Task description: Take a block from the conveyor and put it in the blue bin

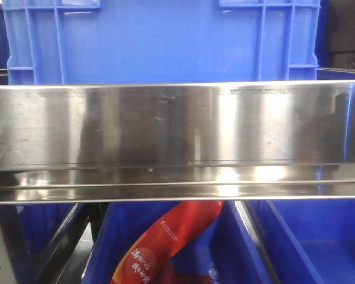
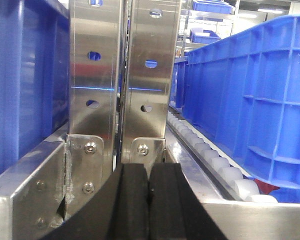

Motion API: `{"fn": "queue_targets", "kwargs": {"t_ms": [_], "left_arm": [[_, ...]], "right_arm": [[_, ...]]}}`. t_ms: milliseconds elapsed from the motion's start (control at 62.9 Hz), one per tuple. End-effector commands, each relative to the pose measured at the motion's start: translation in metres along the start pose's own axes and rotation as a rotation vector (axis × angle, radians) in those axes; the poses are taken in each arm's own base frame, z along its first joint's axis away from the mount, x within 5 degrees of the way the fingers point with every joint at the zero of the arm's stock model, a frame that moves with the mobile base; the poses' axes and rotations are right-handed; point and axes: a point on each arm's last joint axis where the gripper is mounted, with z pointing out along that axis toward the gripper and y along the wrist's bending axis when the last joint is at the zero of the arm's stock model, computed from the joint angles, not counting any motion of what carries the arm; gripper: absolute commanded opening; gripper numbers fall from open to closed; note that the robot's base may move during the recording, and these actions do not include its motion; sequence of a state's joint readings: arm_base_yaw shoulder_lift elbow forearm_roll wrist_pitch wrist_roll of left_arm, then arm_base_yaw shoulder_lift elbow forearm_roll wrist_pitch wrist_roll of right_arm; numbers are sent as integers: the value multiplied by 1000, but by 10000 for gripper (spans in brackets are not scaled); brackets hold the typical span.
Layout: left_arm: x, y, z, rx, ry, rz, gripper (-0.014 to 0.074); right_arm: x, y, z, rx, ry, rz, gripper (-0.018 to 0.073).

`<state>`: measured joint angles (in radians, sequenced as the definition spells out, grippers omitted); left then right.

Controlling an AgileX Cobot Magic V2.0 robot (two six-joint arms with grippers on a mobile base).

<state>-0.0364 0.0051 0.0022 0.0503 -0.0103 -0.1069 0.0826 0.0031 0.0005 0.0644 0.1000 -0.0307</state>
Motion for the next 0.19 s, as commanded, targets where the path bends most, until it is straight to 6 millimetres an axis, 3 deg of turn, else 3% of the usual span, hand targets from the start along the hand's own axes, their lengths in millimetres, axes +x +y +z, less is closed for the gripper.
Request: {"fn": "queue_targets", "kwargs": {"t_ms": [0, 175], "left_arm": [[-2, 0, 0, 0, -16, 0, -111], [-2, 0, 0, 0, -16, 0, -111]], "right_arm": [[-2, -1, 0, 8, -24, -13, -162], [-2, -1, 0, 8, -24, -13, -162]]}}
